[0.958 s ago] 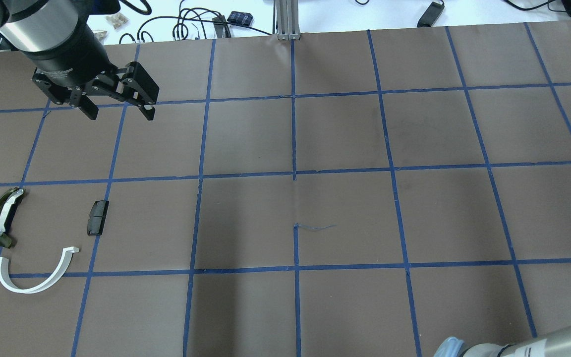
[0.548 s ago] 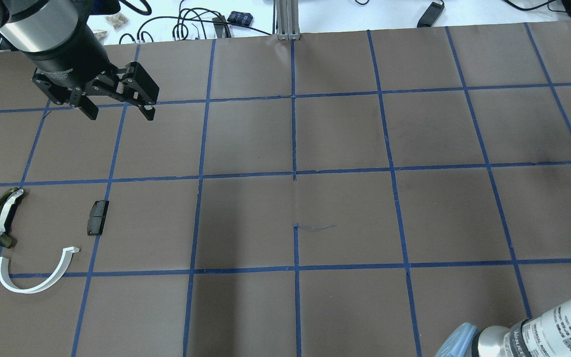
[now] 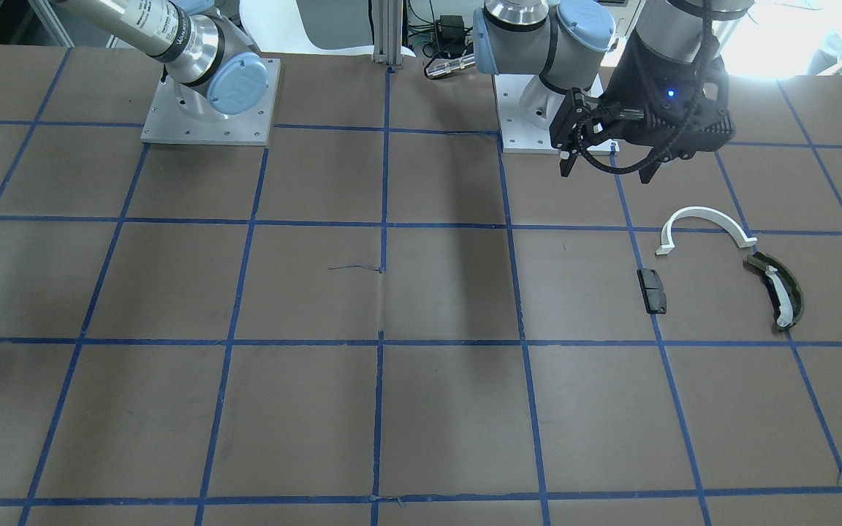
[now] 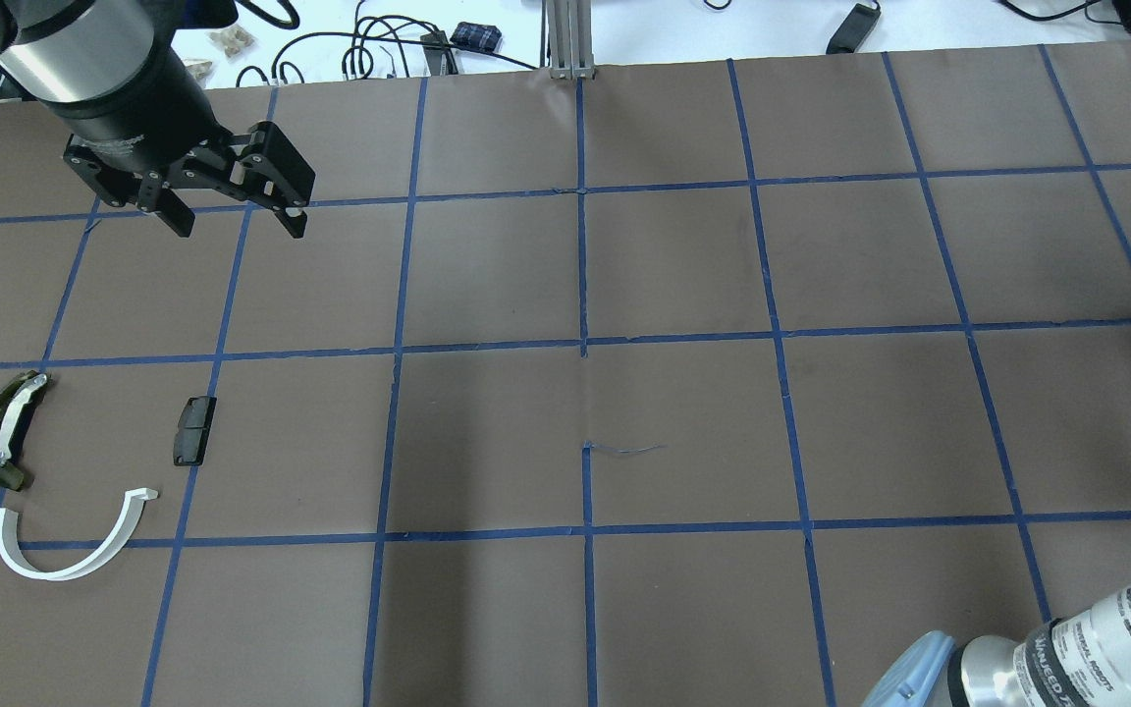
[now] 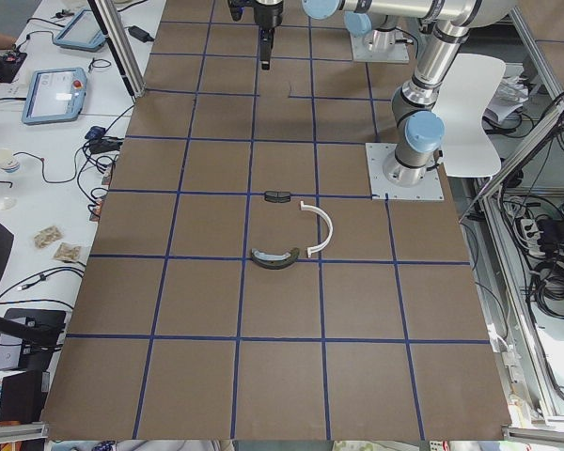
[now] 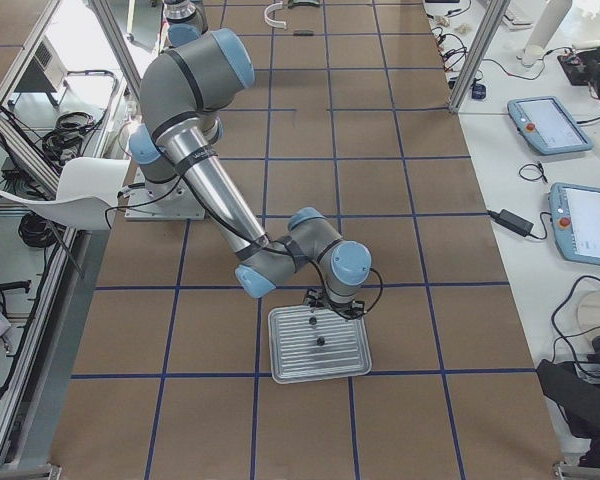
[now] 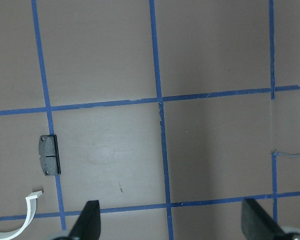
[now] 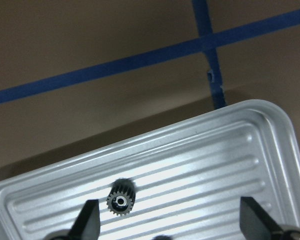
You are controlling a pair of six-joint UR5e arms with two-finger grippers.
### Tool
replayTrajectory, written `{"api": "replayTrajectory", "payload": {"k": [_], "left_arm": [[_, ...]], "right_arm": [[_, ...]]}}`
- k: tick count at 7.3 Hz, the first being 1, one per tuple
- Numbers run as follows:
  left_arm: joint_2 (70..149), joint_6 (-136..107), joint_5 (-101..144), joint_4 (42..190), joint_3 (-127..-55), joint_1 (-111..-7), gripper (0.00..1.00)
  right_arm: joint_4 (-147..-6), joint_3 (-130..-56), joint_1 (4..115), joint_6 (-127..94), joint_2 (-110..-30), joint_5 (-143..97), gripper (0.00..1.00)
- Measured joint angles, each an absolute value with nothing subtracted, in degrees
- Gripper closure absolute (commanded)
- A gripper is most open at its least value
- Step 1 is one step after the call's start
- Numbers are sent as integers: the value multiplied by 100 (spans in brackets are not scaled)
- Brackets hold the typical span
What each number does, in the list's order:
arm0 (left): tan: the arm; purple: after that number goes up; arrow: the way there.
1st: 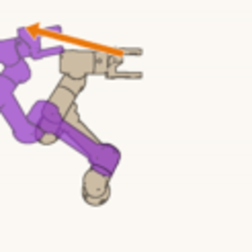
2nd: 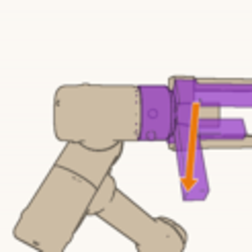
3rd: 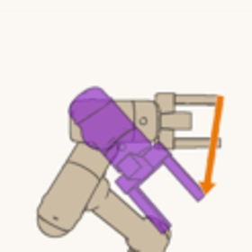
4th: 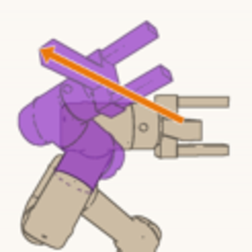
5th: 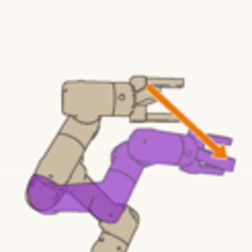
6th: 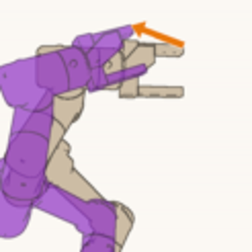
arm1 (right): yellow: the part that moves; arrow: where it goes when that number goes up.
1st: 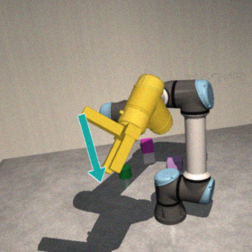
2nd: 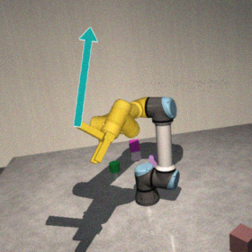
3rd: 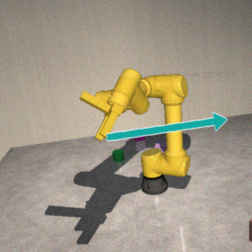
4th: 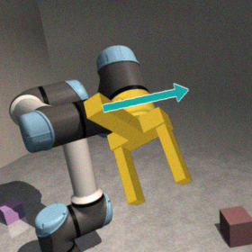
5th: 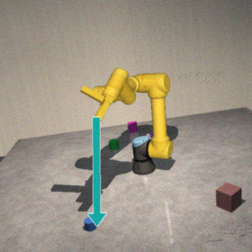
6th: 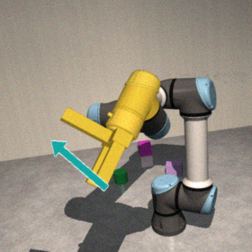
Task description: Place bearing gear from tray to pile
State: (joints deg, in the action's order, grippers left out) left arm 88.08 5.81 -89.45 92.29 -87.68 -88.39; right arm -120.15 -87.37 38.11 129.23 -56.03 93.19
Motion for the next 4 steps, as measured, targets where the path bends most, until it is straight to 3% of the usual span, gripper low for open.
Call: {"api": "replayTrajectory", "payload": {"k": [1, 4], "left_arm": [[8807, 577, -8944, 9229, -8766, -8839, 0], [8807, 572, -8945, 9229, -8759, -8842, 0]], "right_arm": [[-12059, -8798, 3736, 13068, -5585, 9321, 9], [-12610, -9227, 3546, 12596, -5612, 9271, 11]]}}
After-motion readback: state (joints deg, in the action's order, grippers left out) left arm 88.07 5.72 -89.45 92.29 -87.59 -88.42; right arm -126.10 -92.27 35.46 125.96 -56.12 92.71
